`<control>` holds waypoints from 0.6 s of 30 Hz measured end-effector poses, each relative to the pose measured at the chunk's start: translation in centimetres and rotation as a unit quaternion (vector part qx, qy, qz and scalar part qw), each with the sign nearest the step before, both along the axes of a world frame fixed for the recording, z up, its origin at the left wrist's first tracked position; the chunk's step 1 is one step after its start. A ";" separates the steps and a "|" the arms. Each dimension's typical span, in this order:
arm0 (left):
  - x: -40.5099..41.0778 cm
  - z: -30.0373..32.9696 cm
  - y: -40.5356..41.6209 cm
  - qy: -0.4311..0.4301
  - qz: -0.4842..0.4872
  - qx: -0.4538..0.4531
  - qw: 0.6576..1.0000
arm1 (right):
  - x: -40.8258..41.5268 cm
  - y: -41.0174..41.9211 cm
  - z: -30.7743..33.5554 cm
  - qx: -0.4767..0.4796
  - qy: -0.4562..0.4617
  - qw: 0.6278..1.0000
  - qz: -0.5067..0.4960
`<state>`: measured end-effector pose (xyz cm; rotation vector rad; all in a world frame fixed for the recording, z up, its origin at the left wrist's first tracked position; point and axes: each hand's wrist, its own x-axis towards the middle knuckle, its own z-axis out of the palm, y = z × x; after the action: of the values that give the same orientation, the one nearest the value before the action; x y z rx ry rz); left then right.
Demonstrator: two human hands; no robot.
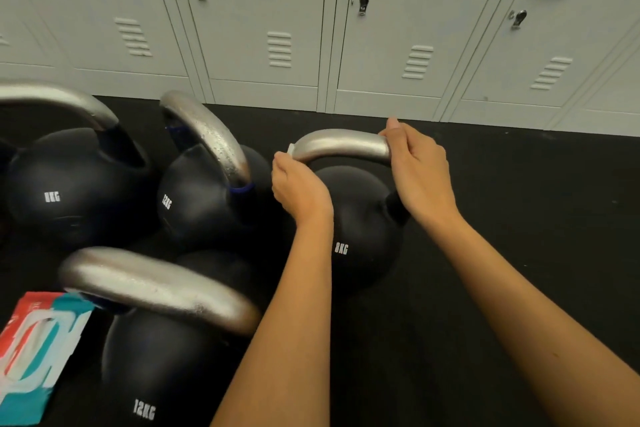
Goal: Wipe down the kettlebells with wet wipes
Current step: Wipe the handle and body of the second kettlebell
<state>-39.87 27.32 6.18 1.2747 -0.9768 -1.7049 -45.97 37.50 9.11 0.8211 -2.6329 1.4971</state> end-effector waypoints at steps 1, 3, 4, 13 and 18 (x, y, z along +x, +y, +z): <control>-0.1 0.7 -0.3 0.007 -0.005 0.018 1.000 | -0.1 -0.1 0.0 -0.004 0.000 1.000 0.003; -0.4 2.0 -0.6 -0.005 -0.014 0.010 1.000 | -0.2 -0.1 -0.1 -0.007 0.001 1.000 0.003; -0.5 2.5 -0.6 -0.014 -0.018 -0.011 1.000 | -0.2 -0.1 -0.2 -0.009 0.001 1.000 0.002; 0.2 0.7 0.4 0.038 0.005 -0.059 0.998 | -0.1 0.0 -0.1 -0.024 0.004 1.000 0.018; 0.7 0.5 -0.3 0.008 -0.016 0.043 0.999 | -0.1 -0.1 -0.1 -0.019 0.009 1.000 0.008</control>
<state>-39.12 27.00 6.64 1.3032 -0.9283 -1.7965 -46.05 37.43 8.97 0.8502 -2.5826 1.5322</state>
